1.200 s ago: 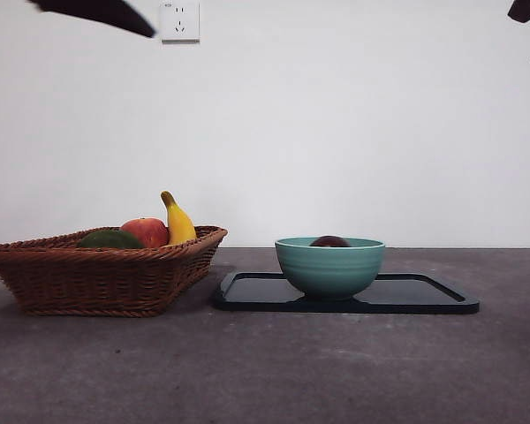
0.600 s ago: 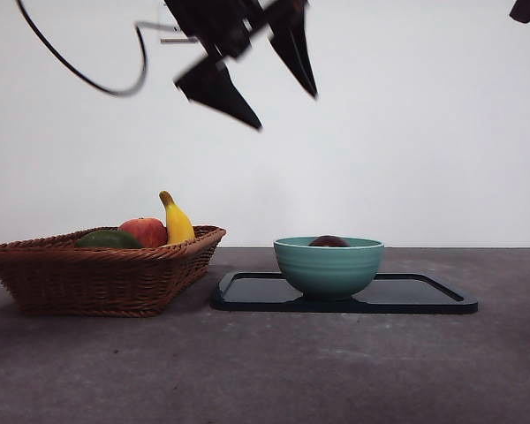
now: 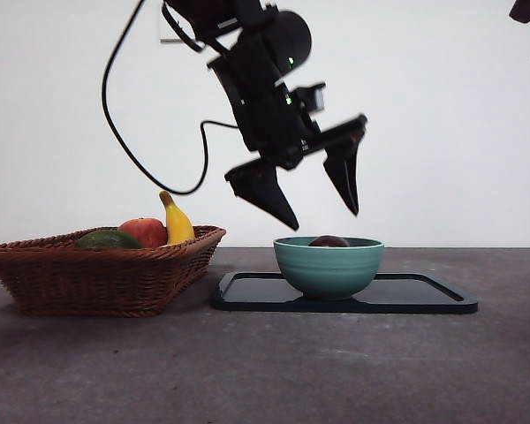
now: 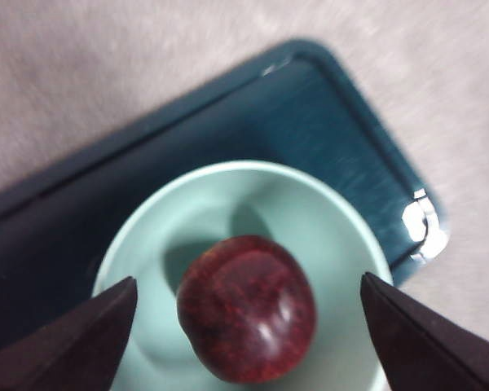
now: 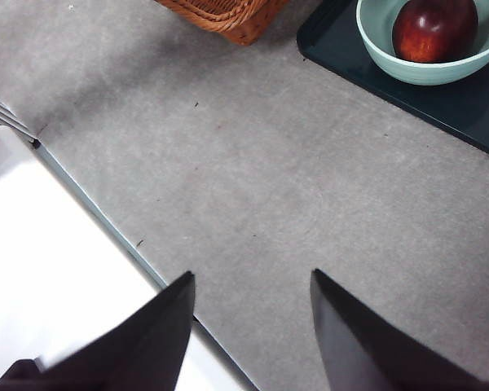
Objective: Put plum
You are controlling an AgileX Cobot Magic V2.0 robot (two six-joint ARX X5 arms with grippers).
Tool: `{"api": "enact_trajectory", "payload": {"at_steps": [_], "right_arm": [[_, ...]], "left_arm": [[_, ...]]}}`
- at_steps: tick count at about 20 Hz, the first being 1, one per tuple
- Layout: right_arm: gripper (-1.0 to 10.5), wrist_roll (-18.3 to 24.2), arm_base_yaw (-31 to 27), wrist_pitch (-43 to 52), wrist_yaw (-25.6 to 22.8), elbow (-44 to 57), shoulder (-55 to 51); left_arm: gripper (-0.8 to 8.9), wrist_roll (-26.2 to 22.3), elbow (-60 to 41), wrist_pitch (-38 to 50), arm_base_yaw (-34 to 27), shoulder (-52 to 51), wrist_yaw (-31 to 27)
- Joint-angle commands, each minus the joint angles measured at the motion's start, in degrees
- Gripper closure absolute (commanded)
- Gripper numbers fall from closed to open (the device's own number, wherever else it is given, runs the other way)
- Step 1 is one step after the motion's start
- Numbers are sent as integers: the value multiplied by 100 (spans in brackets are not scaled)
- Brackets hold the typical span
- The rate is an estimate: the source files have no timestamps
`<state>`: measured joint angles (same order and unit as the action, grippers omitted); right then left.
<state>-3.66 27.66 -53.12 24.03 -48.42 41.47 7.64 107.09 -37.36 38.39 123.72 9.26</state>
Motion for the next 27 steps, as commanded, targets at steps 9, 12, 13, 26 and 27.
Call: {"api": "enact_trajectory", "payload": {"at_steps": [9,12,13,26,27], "right_arm": [[721,-83,35,35,17,-33,28],[721,-83,35,39,17,-33,28],[721,-83,35,39,15,-33,28],[721,-81,35,37,15,-33,24],[721,-81,35,39,13,-33,24]], "left_arm": [[377,-37,214,262,223,566,-269],[381,-98,214,140,229,566,-313],[383,-153,214,85,254,566,-345],[537,-461,238,-133,398,503,-627],[537,-542,284,-216,385,431,-627]]}}
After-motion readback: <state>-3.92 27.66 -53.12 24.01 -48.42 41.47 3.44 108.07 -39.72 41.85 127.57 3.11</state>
